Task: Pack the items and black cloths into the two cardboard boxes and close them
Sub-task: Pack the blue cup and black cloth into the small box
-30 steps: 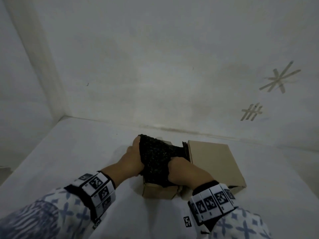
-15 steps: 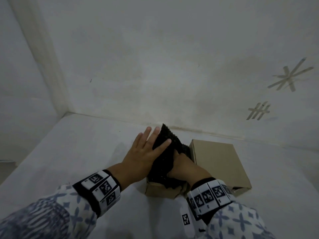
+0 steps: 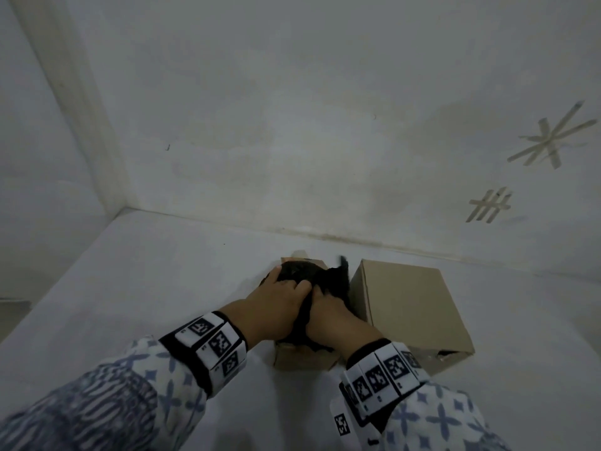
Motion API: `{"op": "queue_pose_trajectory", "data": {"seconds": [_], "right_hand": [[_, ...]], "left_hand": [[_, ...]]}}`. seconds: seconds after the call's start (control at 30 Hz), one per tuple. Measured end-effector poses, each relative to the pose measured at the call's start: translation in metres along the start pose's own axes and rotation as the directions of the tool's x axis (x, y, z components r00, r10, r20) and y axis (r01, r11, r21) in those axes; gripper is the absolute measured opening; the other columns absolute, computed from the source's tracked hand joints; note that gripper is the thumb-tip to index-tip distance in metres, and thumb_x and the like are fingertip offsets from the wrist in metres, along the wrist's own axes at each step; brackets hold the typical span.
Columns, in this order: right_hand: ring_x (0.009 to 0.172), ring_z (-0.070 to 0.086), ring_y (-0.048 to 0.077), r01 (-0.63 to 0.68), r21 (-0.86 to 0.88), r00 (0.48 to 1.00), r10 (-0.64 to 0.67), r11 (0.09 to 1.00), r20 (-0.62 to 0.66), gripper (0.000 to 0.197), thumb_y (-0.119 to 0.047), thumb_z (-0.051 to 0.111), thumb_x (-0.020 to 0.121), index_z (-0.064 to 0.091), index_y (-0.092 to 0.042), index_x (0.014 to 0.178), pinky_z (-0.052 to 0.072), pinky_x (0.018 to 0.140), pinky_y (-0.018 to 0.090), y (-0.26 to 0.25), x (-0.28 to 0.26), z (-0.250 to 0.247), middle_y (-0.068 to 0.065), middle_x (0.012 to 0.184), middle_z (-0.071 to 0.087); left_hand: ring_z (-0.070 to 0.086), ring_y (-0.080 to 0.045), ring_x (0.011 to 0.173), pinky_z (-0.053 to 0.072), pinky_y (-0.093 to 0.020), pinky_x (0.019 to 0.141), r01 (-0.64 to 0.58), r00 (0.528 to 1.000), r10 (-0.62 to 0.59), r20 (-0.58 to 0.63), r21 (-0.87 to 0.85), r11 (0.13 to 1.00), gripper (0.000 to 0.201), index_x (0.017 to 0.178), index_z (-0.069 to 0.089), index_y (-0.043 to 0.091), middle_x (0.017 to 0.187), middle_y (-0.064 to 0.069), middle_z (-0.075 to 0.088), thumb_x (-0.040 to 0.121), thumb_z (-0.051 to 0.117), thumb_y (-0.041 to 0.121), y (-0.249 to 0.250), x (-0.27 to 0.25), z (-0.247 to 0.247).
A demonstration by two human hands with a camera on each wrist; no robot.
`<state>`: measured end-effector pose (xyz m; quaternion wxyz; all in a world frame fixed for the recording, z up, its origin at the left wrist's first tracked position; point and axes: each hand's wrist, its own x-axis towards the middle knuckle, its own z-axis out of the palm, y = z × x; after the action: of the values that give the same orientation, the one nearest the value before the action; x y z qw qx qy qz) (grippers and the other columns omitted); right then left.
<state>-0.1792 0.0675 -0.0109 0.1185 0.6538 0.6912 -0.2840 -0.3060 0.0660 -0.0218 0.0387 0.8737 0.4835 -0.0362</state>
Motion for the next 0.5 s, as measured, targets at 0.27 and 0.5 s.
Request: {"op": "queue_pose_trajectory", "data": {"seconds": [0.27,0.5], "right_hand": [[0.114,0.054,0.030,-0.048,0.166,0.997,0.038,0.985,0.064,0.066,-0.023,0.052,0.091,0.016,-0.003,0.143,0.045,0.078,0.029,0.007,0.017,-0.004,0.017,0.132,0.049],[0.117,0.050,0.031,0.096,-0.098,0.995,-0.099,0.991,-0.027,0.033,-0.012,0.044,0.095,0.045,-0.004,0.126,0.044,0.092,0.034,0.002,-0.010,-0.016,0.017,0.130,0.050]], "left_hand": [[0.047,-0.032,0.114,0.037,-0.034,0.096,0.089,0.986,-0.073,0.151,-0.099,0.991,0.055,0.130,0.036,0.007,0.130,-0.017,0.046,0.085,0.059,0.026,0.011,0.010,-0.006],[0.048,-0.030,0.112,0.033,-0.037,0.100,0.076,0.989,-0.086,0.121,0.086,0.993,0.047,0.130,0.037,0.006,0.129,-0.016,0.048,0.090,0.048,0.028,0.018,0.015,0.002]]}}
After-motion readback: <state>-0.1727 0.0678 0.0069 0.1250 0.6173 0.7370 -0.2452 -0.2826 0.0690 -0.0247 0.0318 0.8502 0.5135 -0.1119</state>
